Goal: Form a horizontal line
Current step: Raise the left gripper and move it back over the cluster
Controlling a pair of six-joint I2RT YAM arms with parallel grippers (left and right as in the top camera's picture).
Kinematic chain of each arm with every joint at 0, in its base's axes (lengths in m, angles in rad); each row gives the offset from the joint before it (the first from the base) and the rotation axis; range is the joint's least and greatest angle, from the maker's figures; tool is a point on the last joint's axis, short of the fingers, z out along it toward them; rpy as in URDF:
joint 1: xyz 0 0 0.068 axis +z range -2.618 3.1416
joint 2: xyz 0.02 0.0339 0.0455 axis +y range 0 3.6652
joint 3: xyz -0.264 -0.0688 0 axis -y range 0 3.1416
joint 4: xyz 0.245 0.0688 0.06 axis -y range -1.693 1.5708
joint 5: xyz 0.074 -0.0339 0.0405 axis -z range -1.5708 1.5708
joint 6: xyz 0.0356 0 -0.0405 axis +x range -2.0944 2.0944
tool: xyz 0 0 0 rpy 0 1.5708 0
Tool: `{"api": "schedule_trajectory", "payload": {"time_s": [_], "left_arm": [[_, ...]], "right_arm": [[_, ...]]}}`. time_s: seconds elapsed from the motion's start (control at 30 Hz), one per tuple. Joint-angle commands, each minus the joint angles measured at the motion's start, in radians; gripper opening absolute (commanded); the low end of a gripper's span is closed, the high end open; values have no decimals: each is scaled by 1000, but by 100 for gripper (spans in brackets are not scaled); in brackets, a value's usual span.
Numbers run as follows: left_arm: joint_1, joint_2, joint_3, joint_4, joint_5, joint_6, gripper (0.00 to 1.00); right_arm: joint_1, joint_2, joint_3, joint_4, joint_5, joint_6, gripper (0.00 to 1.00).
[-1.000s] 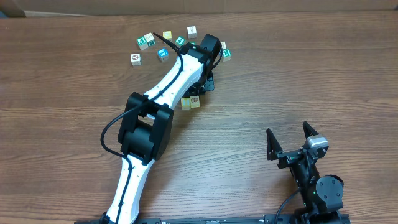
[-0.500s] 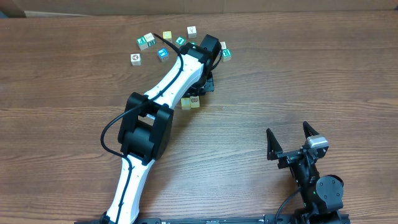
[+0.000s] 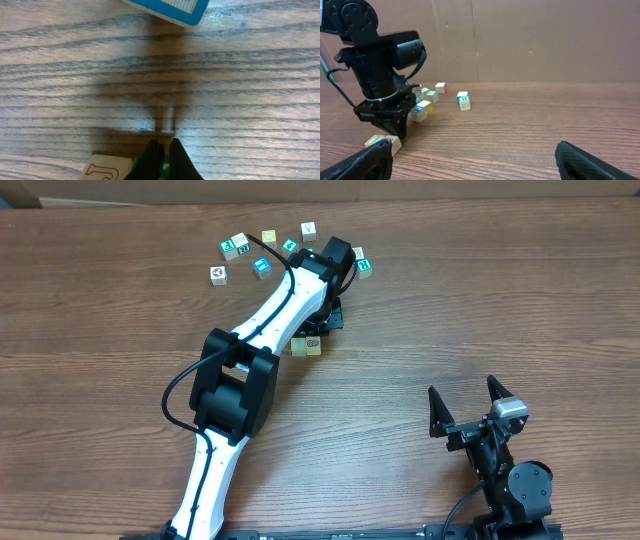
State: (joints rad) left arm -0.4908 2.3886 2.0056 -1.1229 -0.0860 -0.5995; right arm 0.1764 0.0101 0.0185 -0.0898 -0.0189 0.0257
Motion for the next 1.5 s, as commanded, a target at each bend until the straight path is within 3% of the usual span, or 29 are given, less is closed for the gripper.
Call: {"api": "schedule_trajectory", "payload": {"time_s": [0.0, 0.33, 0.57, 0.73, 0.8, 0.9, 1.0, 1.33, 1.47], "left_arm": [[0, -5, 22, 5, 0, -10, 4], [18, -5, 45, 72, -35, -5, 4], [61, -10, 291, -15, 91, 149, 8], [125, -10, 560, -100, 138, 241, 20], [156, -10, 639, -95, 134, 268, 32], [195, -10, 682, -37, 128, 306, 38], [220, -4, 679, 32, 126, 317, 54], [223, 52, 678, 12, 77, 328, 58], [214, 72, 678, 20, 79, 425, 72]], "right_arm": [[-6, -7, -10, 5, 2, -4, 100], [-6, -7, -10, 5, 2, -4, 100], [-6, -7, -10, 5, 2, -4, 100], [-6, -7, -10, 5, 2, -4, 100], [-6, -7, -10, 5, 2, -4, 100], [-6, -7, -10, 5, 2, -4, 100], [-6, -7, -10, 5, 2, -4, 100], [-6, -7, -10, 5, 2, -4, 100], [-6, -7, -10, 5, 2, -4, 100]]}}
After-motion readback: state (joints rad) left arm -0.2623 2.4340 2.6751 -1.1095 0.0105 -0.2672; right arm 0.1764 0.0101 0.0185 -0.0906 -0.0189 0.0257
